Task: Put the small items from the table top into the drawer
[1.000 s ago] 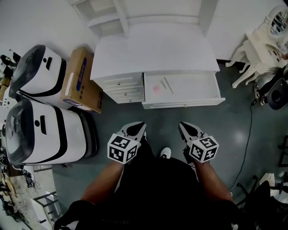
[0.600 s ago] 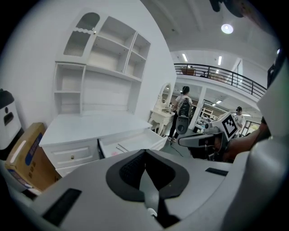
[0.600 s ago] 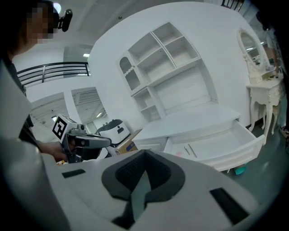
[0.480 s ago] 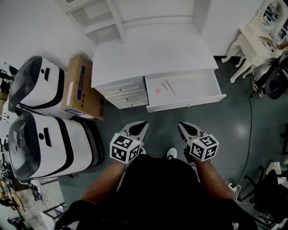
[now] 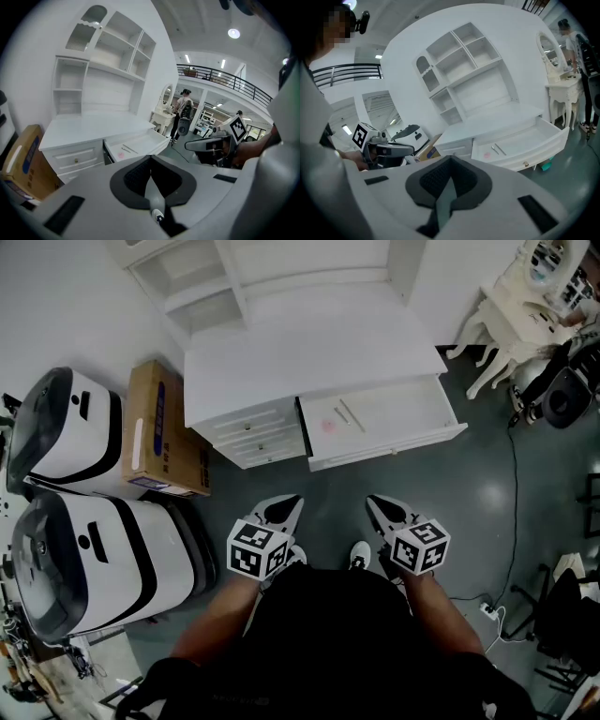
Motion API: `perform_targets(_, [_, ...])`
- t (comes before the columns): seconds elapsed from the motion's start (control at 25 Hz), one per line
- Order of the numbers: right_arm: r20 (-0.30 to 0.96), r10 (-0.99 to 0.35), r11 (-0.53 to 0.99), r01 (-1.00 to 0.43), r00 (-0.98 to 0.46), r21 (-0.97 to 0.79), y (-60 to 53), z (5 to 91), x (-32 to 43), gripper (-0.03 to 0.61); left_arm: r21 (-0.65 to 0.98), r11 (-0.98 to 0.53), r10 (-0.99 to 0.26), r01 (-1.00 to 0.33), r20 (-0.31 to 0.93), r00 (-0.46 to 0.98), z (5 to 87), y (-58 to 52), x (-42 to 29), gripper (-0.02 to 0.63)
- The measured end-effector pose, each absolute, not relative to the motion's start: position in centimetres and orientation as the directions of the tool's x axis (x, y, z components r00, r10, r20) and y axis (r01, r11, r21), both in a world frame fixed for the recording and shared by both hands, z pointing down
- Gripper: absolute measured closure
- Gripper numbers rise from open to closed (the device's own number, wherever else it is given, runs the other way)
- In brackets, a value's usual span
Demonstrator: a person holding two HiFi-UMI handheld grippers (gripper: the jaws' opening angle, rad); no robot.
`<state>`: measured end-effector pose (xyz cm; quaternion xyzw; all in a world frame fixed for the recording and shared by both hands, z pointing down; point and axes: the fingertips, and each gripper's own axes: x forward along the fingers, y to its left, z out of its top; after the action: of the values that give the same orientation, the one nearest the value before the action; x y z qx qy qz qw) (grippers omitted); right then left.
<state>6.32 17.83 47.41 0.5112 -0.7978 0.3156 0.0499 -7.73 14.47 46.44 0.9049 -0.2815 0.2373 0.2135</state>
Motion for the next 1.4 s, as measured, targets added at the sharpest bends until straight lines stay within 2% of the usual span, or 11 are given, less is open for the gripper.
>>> perform_targets(0.4, [0.427, -0.788, 0.236, -0.859, -0.443, -0.455, 18.64, 47.91, 5.91, 0.552, 0.263, -0.762, -0.394, -0.592, 0.538, 0.745, 46.43, 14.72, -7.95, 0.603])
perform_targets(1.4, [0.429, -0.776, 0.261, -0.855, -0.463, -0.449, 18.40, 48.05, 5.37, 0.552, 0.253, -0.758, -0.404, -0.601, 0.541, 0.737, 46.22, 14.71, -8.45, 0.603])
